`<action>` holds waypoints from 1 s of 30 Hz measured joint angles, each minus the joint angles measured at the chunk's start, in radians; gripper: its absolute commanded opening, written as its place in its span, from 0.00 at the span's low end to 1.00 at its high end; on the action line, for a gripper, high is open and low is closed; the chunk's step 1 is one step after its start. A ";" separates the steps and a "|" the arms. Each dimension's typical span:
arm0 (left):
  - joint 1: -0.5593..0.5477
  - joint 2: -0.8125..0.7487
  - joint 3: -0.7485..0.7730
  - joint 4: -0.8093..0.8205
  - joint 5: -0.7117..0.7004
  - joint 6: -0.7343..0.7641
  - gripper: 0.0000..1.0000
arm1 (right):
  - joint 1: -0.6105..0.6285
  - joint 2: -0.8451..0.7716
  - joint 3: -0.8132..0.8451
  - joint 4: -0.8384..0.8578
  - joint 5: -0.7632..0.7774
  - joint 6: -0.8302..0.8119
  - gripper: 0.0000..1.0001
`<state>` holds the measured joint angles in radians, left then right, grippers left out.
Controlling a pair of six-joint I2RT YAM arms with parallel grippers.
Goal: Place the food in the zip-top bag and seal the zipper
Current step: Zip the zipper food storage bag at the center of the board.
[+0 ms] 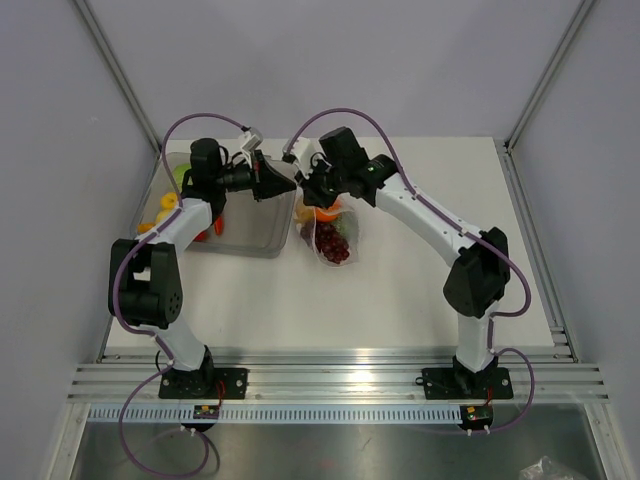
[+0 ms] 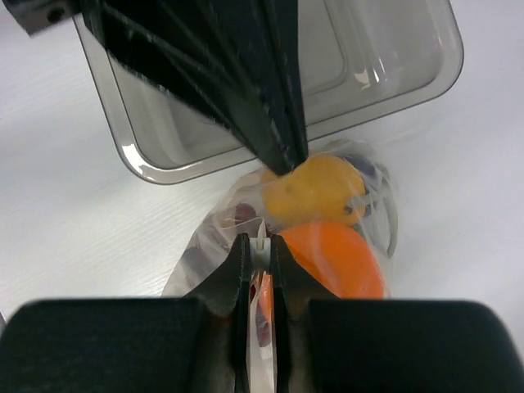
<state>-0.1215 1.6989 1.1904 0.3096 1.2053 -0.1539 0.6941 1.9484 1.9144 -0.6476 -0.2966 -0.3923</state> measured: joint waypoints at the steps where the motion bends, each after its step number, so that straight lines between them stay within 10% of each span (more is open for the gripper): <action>1: 0.003 0.000 0.000 0.006 -0.005 -0.006 0.00 | 0.000 -0.010 -0.023 0.001 0.003 0.005 0.00; 8: 0.015 0.000 0.006 0.011 0.004 -0.009 0.00 | 0.000 -0.046 -0.090 0.011 0.023 0.030 0.00; 13: 0.013 0.000 0.103 -0.272 0.074 0.217 0.79 | 0.000 -0.064 -0.097 0.024 -0.004 0.031 0.00; 15: 0.006 -0.001 0.126 -0.363 0.082 0.309 0.88 | 0.000 -0.078 -0.101 0.026 -0.021 0.030 0.00; 30: -0.039 -0.004 0.144 -0.698 0.120 0.619 0.88 | 0.000 -0.165 -0.089 -0.012 -0.118 -0.023 0.00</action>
<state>-0.1608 1.6947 1.3346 -0.3882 1.3254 0.4652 0.6945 1.7832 1.8252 -0.6594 -0.4145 -0.4149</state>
